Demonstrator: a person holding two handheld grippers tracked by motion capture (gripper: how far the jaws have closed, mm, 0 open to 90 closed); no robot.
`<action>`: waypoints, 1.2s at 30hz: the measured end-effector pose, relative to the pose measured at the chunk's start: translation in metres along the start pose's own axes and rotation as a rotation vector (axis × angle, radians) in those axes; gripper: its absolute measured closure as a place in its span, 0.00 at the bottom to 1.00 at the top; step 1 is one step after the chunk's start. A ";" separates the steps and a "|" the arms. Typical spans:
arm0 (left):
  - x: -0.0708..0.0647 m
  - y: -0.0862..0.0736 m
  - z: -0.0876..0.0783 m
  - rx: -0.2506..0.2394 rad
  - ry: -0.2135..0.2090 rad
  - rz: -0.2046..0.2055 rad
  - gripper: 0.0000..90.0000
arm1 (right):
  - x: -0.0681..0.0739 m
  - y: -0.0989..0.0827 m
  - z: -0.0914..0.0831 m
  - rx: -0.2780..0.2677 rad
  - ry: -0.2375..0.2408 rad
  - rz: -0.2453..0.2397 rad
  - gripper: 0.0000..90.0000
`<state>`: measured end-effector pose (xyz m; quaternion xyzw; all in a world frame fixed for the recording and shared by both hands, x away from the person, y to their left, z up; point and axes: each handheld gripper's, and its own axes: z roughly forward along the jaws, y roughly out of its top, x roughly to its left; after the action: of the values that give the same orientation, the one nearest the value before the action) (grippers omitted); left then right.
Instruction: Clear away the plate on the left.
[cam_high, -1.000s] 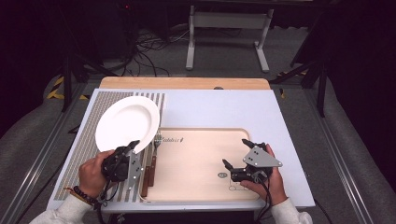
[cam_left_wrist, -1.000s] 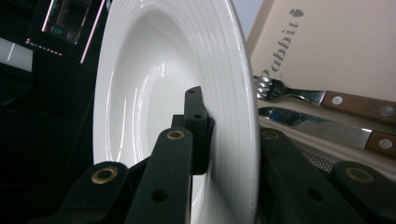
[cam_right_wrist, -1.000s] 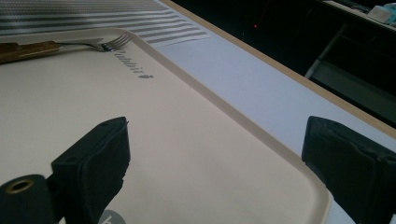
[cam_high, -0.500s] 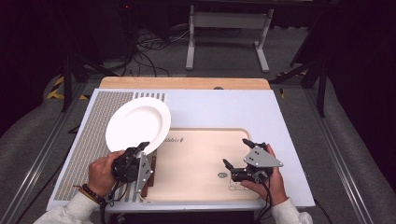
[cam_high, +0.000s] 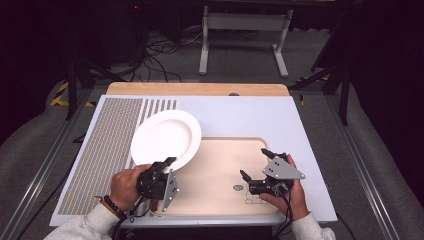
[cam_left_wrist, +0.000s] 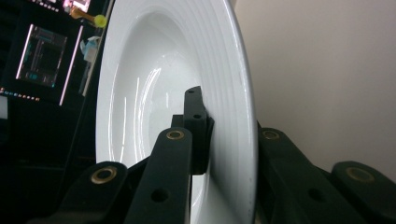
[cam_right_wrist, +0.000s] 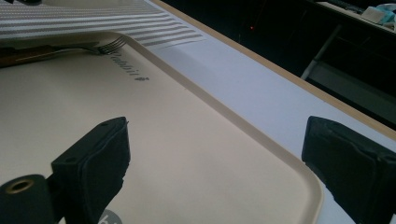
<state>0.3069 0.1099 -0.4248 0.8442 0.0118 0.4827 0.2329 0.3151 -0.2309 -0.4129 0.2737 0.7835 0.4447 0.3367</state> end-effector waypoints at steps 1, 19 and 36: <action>0.000 0.000 0.000 0.000 0.000 0.000 0.92 | 0.000 0.000 0.000 0.000 0.000 0.000 0.10; -0.022 0.027 0.010 -0.064 -0.080 0.062 0.92 | -0.003 0.001 -0.005 -0.013 -0.019 0.012 0.10; -0.036 0.042 0.015 -0.098 -0.120 0.105 0.91 | -0.004 0.000 -0.009 -0.017 -0.028 0.021 0.10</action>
<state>0.2913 0.0582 -0.4437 0.8587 -0.0702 0.4426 0.2485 0.3112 -0.2382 -0.4082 0.2855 0.7720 0.4509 0.3453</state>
